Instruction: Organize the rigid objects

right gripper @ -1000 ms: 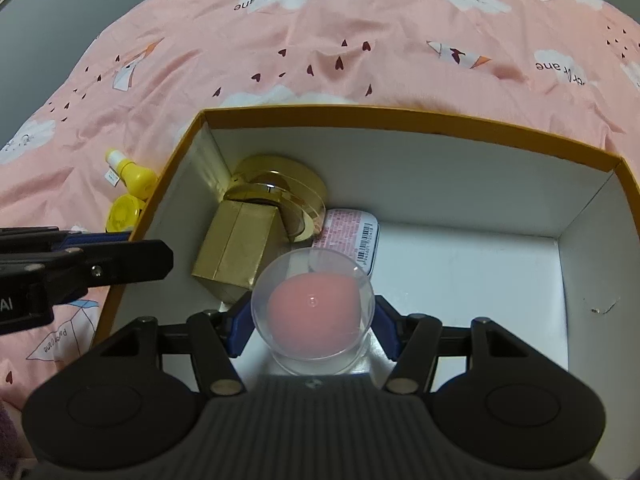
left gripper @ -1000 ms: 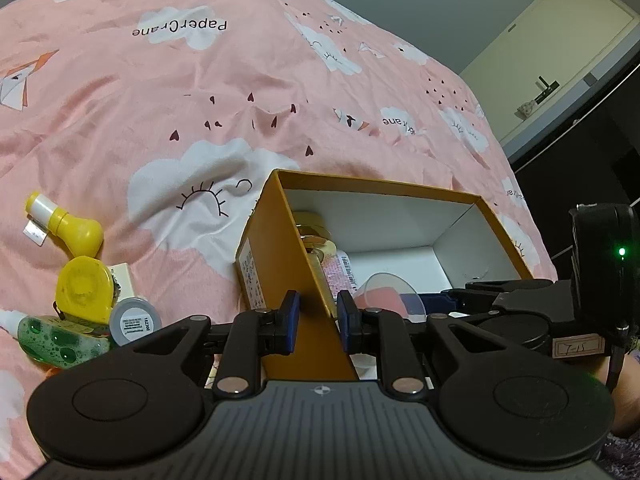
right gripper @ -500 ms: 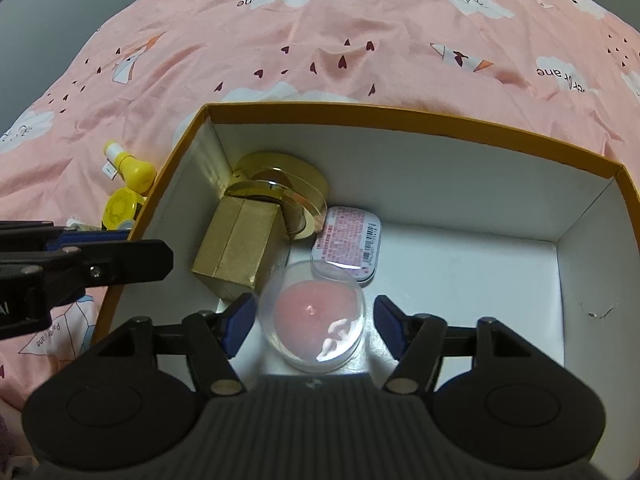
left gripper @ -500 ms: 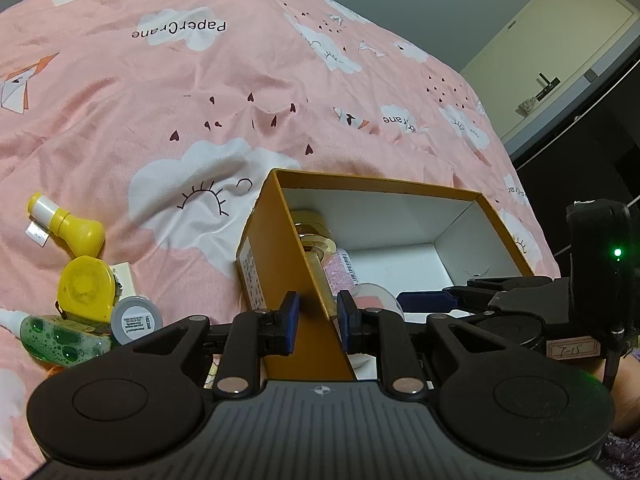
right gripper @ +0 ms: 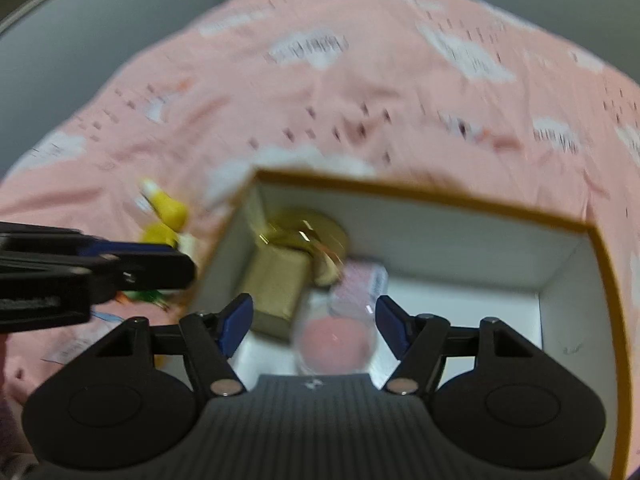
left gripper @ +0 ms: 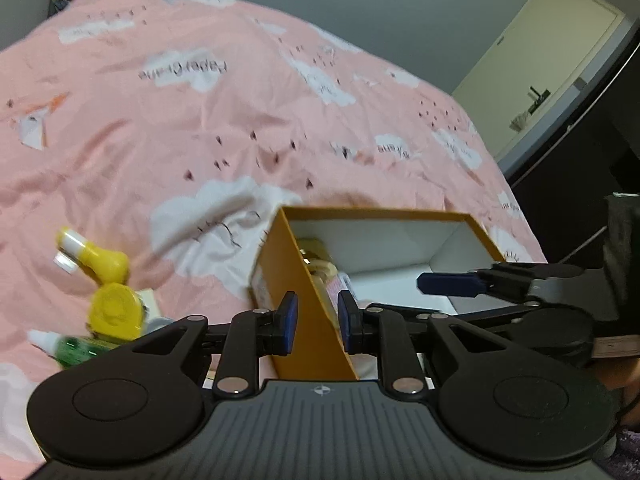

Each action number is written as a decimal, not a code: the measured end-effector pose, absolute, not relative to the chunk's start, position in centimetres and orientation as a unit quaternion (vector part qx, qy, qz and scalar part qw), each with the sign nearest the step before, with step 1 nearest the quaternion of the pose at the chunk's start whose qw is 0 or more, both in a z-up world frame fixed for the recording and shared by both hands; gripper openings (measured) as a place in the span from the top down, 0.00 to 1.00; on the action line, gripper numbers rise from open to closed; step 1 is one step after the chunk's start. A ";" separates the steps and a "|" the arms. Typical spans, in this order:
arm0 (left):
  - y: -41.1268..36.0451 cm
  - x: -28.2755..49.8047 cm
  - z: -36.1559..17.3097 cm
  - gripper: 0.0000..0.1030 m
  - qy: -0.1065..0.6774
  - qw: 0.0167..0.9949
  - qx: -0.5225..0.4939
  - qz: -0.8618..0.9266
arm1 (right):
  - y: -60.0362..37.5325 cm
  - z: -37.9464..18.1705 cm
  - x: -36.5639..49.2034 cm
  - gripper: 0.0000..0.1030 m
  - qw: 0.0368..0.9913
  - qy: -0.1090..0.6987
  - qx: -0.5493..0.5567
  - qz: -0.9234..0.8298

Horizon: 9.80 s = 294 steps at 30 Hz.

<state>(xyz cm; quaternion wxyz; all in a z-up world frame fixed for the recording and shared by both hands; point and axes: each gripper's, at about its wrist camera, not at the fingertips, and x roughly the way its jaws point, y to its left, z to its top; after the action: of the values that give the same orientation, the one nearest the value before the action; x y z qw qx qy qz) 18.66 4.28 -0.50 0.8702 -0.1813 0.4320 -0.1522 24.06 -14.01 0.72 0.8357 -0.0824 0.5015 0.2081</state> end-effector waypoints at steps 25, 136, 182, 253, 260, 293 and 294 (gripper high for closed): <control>16.2 14.6 -8.1 0.53 0.454 0.827 -0.325 0.066 | 1.0 -4.4 19.4 0.64 0.828 0.454 -0.141 0.296; 14.1 11.3 -8.8 0.68 0.434 0.858 -0.274 0.030 | -0.6 -6.3 16.7 1.00 0.838 0.460 -0.100 0.275; 14.6 10.4 -6.7 0.68 0.411 0.850 -0.330 0.001 | -2.4 -4.0 15.9 0.48 0.852 0.432 -0.067 0.290; -8.9 23.8 -7.1 0.67 0.555 0.767 -0.110 -0.303 | -25.1 -4.4 26.2 0.48 0.818 0.568 -0.022 0.082; -9.4 24.5 -7.7 0.60 0.584 0.753 -0.102 -0.285 | -24.3 -5.3 26.5 0.50 0.804 0.587 -0.063 0.073; -1.6 21.7 -2.3 0.74 0.483 0.821 -0.156 -0.261 | -22.0 -2.2 23.0 0.58 0.814 0.558 -0.050 0.156; -1.1 21.5 -2.2 0.74 0.479 0.824 -0.161 -0.255 | -21.8 -2.0 23.0 0.58 0.815 0.556 -0.046 0.160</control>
<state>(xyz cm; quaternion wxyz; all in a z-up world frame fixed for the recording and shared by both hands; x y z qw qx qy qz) 21.53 -1.15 -2.22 0.8243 -0.1615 0.4792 -0.2546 22.98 -21.79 -2.03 0.8148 -0.0460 0.5555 0.1595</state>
